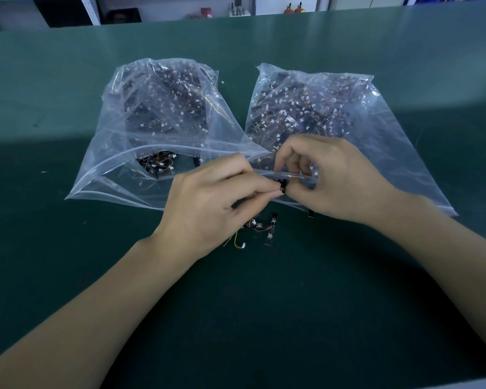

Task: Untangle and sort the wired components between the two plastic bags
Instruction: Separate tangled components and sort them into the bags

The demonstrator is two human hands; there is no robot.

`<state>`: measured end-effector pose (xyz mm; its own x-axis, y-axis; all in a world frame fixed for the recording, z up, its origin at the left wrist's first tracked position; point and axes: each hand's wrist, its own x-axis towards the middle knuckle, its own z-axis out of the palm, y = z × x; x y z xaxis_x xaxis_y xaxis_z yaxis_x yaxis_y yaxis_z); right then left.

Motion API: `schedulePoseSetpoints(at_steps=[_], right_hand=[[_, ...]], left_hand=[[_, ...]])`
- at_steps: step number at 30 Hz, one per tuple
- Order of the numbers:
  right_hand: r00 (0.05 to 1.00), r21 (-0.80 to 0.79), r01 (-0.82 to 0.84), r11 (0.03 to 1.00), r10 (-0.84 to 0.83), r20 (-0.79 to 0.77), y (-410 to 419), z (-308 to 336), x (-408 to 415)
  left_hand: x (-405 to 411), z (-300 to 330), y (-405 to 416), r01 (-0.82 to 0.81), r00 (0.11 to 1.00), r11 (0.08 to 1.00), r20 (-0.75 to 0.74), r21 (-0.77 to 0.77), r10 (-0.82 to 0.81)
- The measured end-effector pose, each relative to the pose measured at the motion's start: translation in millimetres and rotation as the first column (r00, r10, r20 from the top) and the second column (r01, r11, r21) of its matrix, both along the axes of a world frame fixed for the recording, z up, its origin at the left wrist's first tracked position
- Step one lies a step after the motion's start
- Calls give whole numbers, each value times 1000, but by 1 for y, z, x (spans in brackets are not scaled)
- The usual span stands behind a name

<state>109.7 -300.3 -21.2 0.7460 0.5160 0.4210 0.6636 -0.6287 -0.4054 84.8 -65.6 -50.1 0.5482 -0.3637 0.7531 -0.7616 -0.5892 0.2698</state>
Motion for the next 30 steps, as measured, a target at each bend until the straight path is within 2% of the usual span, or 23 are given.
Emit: schedulePoseSetpoints(at_steps=[5, 9, 12, 17, 19, 22, 25, 30], right_hand=[[1000, 10, -6, 1000, 6, 3, 1, -1, -1], [1000, -17, -12, 1000, 12, 5, 1, -2, -2], [1000, -31, -9, 999, 9, 4, 1, -2, -3], [1000, -41, 0, 999, 0, 7, 3, -5, -3], [1000, -60, -5, 998, 5, 6, 5, -8, -3], [1000, -66, -3, 998, 4, 17, 7, -11, -3], [999, -43, 27, 999, -27, 22, 8, -14, -3], [996, -85, 83, 993, -80, 28, 10, -17, -3]], left_hand=[[3, 2, 0, -130, 991, 966, 3, 224, 133], [2, 1, -2, -149, 988, 925, 13, 350, 154], [-3, 3, -4, -148, 987, 941, -17, 306, 161], [0, 11, 15, -149, 981, 983, -111, 104, 160], [0, 14, 26, -110, 981, 983, -144, 149, 131], [-2, 16, 34, -29, 975, 955, -203, 295, 92], [-6, 18, 32, -9, 959, 908, -253, 419, 126], [-7, 20, 32, -6, 941, 902, -303, 432, 151]])
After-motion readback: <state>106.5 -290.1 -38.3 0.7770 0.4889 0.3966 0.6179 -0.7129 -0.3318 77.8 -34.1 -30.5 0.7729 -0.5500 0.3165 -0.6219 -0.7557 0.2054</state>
